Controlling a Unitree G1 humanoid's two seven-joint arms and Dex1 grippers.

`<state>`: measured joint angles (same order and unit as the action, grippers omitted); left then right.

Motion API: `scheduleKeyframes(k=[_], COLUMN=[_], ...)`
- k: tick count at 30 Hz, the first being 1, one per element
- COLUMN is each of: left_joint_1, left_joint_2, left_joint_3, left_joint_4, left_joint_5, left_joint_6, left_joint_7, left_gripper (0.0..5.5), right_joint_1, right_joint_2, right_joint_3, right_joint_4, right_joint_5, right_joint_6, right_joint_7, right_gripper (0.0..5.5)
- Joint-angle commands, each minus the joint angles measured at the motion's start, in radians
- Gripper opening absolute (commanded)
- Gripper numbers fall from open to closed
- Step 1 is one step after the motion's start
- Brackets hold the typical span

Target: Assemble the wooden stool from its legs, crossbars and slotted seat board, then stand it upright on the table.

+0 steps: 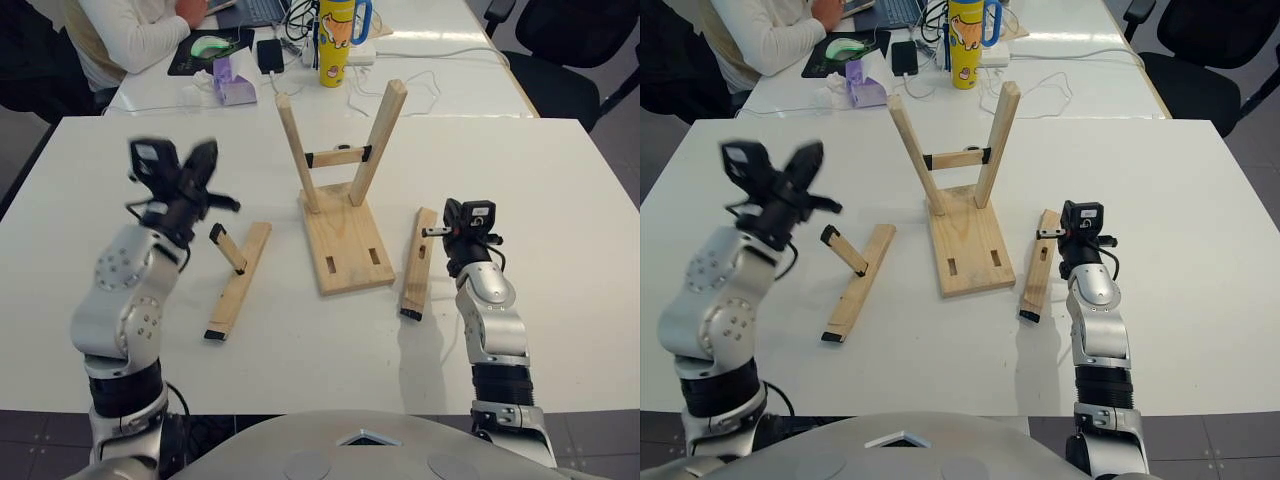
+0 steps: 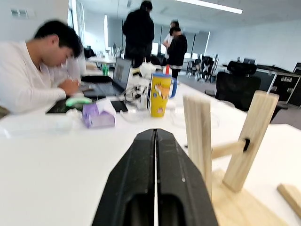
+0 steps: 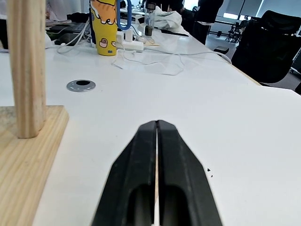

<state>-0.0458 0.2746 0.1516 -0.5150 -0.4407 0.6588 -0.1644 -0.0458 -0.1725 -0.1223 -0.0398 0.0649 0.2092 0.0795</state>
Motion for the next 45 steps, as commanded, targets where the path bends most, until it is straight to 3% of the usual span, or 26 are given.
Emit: scheduleKeyframes(k=[1,6,19,32,38,42,45], left_joint_1=[0.107,0.081,-0.062,-0.455,-0.179,0.03,0.086], left_joint_2=[-0.033,-0.051,0.002,-0.014,0.015,0.051,0.059], left_joint_3=[-0.034,-0.044,0.064,0.052,-0.077,-0.172,-0.168], left_joint_4=[0.17,0.182,0.037,0.126,0.112,0.215,0.235], left_joint_5=[0.023,0.011,-0.078,-0.142,-0.079,0.037,0.065], left_joint_6=[-0.084,-0.16,-0.066,0.114,0.159,0.059,0.009], left_joint_7=[-0.069,-0.094,-0.039,0.064,0.017,-0.033,-0.047], left_gripper=[0.03,0.03,0.03,0.03,0.03,0.03,0.03], right_joint_1=[-0.002,-0.022,-0.014,-0.025,-0.029,-0.042,-0.054], right_joint_2=[0.016,0.012,0.01,0.016,0.014,0.011,0.011], right_joint_3=[-0.005,-0.003,-0.005,0.003,-0.008,-0.006,-0.008], right_joint_4=[-0.036,-0.047,-0.048,-0.033,-0.034,-0.042,-0.041], right_joint_5=[0.019,0.028,0.023,0.019,0.024,0.021,0.024], right_joint_6=[0.037,0.063,0.061,0.05,0.051,0.049,0.052], right_joint_7=[-0.005,0.001,-0.002,-0.006,-0.012,-0.011,-0.011], right_gripper=[0.0,0.0,0.0,0.0,0.0,0.0,0.0])
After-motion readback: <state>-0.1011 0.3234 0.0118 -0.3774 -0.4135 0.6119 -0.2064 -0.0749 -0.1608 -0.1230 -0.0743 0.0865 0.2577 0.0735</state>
